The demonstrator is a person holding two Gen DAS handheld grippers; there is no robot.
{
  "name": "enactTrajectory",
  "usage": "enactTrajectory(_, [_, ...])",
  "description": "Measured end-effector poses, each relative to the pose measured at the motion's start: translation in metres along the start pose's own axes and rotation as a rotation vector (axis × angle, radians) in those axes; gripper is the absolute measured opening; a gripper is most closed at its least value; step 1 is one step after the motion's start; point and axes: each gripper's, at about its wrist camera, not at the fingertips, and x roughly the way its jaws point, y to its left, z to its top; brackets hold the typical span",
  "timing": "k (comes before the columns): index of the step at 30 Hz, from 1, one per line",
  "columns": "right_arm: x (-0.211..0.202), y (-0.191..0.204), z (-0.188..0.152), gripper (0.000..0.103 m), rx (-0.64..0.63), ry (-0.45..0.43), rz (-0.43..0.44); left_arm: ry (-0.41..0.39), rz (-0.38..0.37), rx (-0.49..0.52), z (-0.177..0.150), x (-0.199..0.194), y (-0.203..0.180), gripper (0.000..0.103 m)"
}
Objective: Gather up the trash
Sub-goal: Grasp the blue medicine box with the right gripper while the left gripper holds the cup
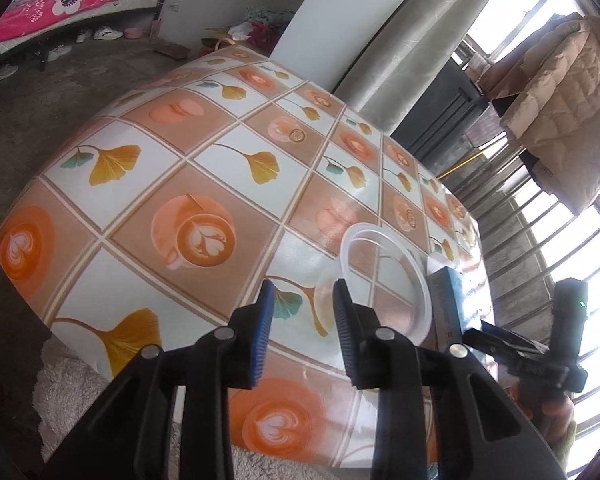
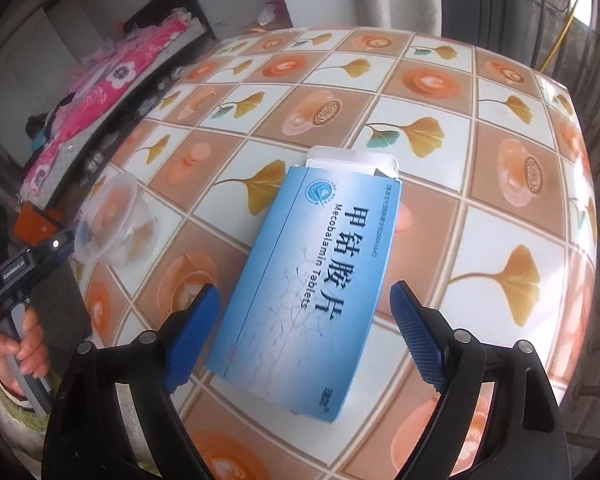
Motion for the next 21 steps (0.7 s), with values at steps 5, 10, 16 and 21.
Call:
enactTrajectory(5, [-0.003, -0.004, -0.006, 0.083, 0.027, -0.012, -0.009, -0.002, -0.013, 0.000, 0.002, 0.003, -0.007, 0.029])
enactTrajectory(10, [-0.013, -0.008, -0.009, 0.083, 0.061, -0.046, 0.014, -0.023, 0.003, -0.003, 0.002, -0.007, -0.009, 0.029])
enactTrajectory(16, [-0.011, -0.010, -0.012, 0.083, 0.092, -0.051, 0.036, -0.084, -0.009, -0.058, 0.012, -0.021, -0.005, 0.029])
enactTrajectory(21, [-0.008, -0.006, -0.012, 0.083, 0.098, -0.050, 0.044, -0.039, -0.050, -0.018, 0.015, -0.008, -0.023, 0.036])
